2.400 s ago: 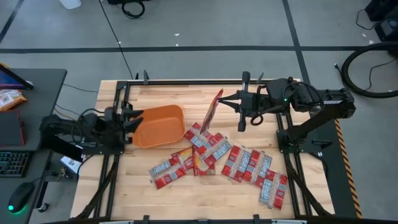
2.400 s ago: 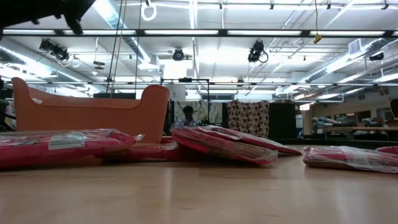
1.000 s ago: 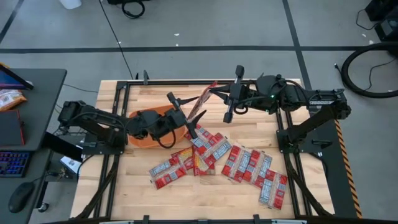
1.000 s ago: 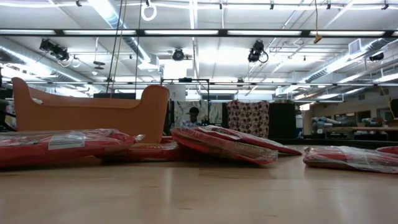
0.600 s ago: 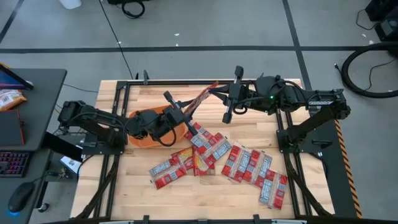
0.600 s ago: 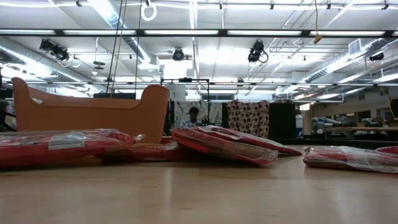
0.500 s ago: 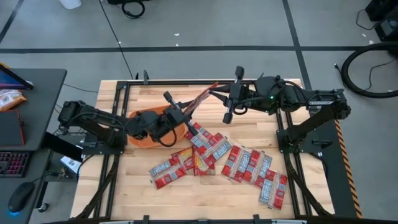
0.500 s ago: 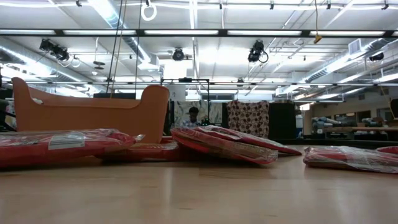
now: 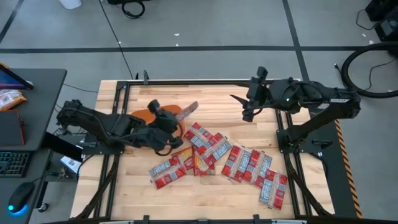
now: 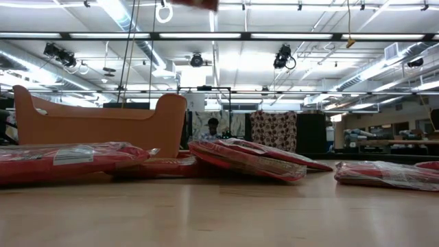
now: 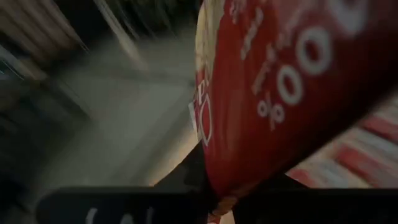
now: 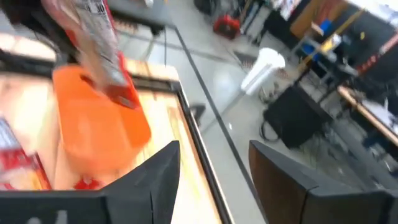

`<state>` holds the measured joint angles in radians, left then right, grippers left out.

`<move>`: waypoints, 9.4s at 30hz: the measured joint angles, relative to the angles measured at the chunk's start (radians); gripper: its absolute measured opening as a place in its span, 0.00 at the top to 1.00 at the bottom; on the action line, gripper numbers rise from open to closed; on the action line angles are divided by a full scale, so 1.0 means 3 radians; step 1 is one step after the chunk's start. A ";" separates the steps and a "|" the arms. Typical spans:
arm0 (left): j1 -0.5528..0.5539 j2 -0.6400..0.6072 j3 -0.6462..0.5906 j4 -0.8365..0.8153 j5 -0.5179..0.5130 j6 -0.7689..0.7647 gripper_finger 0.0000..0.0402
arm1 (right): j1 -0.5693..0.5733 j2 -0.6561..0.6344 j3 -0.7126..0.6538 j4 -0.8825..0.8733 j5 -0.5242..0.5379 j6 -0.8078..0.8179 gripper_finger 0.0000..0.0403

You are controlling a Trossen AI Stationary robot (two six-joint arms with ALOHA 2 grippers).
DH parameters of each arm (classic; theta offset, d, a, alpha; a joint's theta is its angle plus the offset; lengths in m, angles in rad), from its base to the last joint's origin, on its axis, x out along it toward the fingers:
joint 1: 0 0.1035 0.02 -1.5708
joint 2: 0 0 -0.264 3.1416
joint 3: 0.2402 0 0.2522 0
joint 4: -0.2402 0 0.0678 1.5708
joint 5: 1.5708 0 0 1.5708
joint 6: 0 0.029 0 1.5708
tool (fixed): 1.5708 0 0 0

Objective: Sort popcorn bags into baskets
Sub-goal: Put the red popcorn bag into the orange bin

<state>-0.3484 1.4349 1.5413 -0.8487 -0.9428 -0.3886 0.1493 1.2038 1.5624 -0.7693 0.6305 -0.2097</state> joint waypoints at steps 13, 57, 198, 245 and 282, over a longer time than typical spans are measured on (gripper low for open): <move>0.0350 0.0125 0.0047 -0.1736 0.1351 -0.2027 0.91 | -0.0032 -0.0665 -0.2191 0.2393 -0.0838 -0.0521 0.53; 0.1297 0.1218 -0.0711 -0.2403 0.2244 -0.0411 0.91 | 0.0418 -0.0940 -0.3994 0.4056 -0.1124 -0.0036 0.54; -0.0039 0.1936 0.1759 -0.2407 0.3241 -0.1375 0.97 | 0.0320 -0.0933 -0.3992 0.3950 -0.1390 -0.0093 0.54; -0.0299 0.0468 -0.1108 -0.1883 -0.1066 -0.4264 0.98 | 0.0320 -0.0933 -0.3992 0.3928 -0.1391 -0.0098 0.54; -0.0084 0.0472 -0.1906 -0.0980 0.0001 -0.4380 0.72 | 0.0321 -0.0933 -0.3992 0.3926 -0.1391 -0.0109 0.54</move>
<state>-0.3737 1.5764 0.9694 -1.1428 -0.9425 -1.7026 0.2457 0.9237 0.3649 0.4084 0.2132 -0.2424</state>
